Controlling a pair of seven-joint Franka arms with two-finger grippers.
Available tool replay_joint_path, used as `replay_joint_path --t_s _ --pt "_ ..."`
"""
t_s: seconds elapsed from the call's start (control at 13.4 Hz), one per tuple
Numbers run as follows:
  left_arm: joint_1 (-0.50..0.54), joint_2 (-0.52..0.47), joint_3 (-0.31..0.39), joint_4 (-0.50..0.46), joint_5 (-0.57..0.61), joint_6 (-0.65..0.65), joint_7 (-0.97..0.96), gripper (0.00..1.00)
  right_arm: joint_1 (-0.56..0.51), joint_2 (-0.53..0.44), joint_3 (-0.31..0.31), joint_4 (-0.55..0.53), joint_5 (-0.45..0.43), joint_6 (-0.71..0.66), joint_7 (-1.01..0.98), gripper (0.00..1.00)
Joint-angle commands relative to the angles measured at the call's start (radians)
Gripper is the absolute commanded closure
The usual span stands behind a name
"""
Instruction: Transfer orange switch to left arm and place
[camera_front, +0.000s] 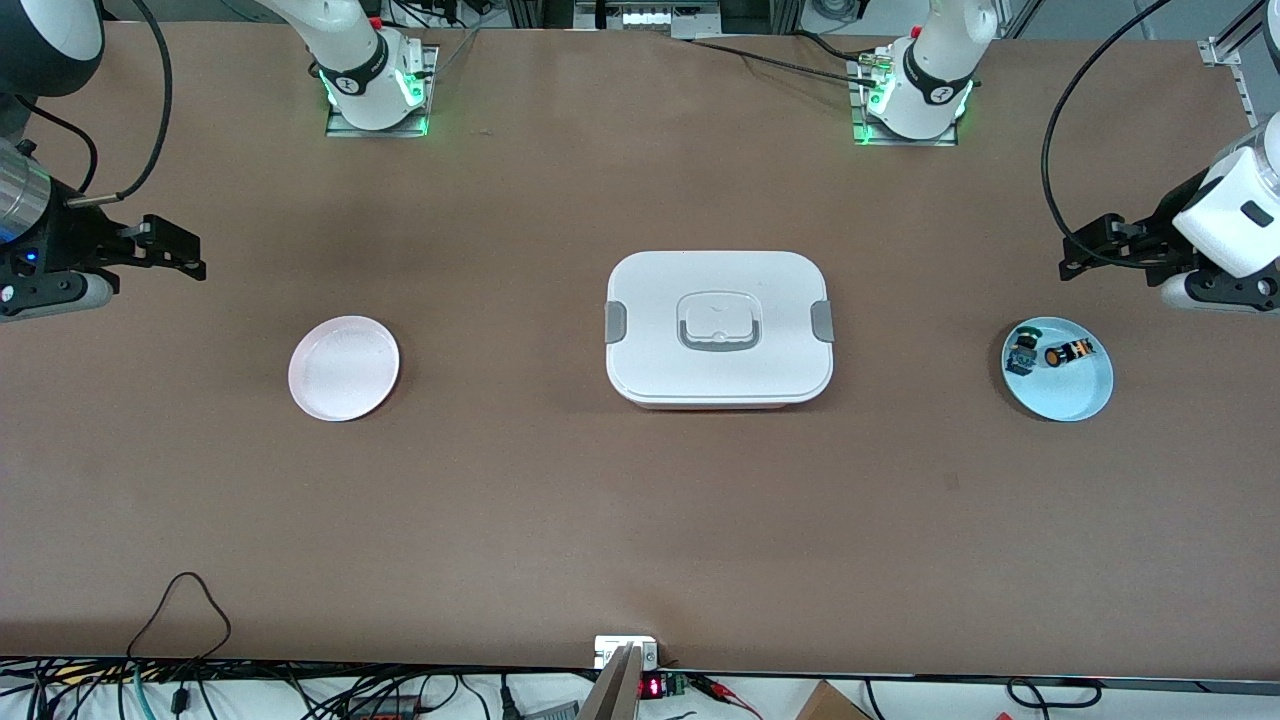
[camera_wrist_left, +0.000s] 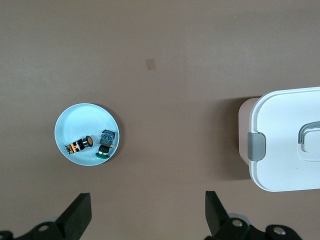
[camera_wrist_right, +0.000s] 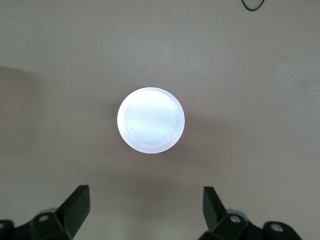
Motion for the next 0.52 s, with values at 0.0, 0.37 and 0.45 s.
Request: replay_joint_path --t_s 0.0,0.37,0.45 --pt "0.009 -0.015 0.008 -0.016 0.001 0.01 0.014 0.0 -0.006 0.006 0.003 0.018 0.0 -0.013 -0.001 0.0" --pt "-0.026 -0.022 0.036 -0.019 0.001 0.001 0.002 0.0 -0.006 0.004 0.003 0.018 0.0 -0.013 -0.001 0.0" --pt "-0.062 -0.019 0.084 -0.019 -0.001 0.002 0.001 0.0 -0.006 0.004 0.003 0.018 0.0 -0.013 -0.001 0.0"
